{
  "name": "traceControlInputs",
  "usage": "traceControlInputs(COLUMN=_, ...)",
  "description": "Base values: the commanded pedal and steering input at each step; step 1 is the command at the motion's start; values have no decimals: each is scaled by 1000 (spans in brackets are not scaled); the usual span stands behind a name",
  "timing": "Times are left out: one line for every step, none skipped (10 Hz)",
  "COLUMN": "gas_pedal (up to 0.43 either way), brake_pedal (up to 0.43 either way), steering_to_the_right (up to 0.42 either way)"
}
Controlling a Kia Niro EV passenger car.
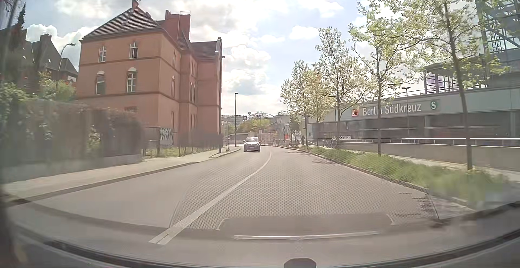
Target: Follow the waypoints while adhering to traffic rules and regulations
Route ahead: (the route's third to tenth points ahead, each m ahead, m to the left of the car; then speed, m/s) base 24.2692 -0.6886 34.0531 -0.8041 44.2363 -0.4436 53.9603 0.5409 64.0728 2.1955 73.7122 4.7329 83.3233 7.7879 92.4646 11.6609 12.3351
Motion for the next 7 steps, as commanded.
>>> traceControlInputs(gas_pedal=0, brake_pedal=18, steering_to_the_right=24)
traceControlInputs(gas_pedal=0, brake_pedal=18, steering_to_the_right=24)
traceControlInputs(gas_pedal=0, brake_pedal=18, steering_to_the_right=24)
traceControlInputs(gas_pedal=0, brake_pedal=18, steering_to_the_right=24)
traceControlInputs(gas_pedal=0, brake_pedal=18, steering_to_the_right=24)
traceControlInputs(gas_pedal=0, brake_pedal=18, steering_to_the_right=21)
traceControlInputs(gas_pedal=0, brake_pedal=18, steering_to_the_right=13)
